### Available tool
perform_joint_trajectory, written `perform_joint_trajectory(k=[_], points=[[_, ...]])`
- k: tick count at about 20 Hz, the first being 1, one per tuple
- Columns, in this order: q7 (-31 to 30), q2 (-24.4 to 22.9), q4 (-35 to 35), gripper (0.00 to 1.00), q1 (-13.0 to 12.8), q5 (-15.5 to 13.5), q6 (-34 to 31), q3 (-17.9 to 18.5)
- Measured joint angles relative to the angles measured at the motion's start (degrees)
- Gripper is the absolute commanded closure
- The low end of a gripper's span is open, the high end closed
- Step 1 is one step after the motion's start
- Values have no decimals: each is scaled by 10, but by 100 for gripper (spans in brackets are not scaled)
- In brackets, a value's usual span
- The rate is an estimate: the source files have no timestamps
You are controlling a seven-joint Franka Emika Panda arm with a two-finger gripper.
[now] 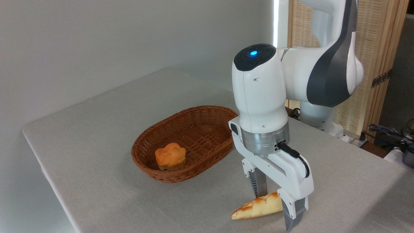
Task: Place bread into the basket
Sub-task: 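Close the gripper on the braided bread roll, then lift the bread roll and carry it over the wicker basket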
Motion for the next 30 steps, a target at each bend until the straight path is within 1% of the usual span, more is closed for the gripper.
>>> perform_joint_trajectory(k=[7, 8, 10, 11, 12, 23, 25, 26, 27, 30], points=[[0, 0, -1, 53, -4, -2, -1, -1], [0, 0, -1, 56, -4, -2, -1, -1], [0, 0, 1, 76, -4, -2, -1, 2], [0, 0, 2, 84, -4, -2, -1, 5], [0, -1, 2, 86, -4, -2, -1, 6], [0, 0, 9, 86, -1, -2, -1, 14], [0, 0, 24, 86, 1, -2, -16, 15], [0, 0, 40, 86, 0, -5, -40, 14], [0, 0, 60, 86, 0, -18, -69, 11], [-5, -2, 130, 84, -2, -89, -183, -16]])
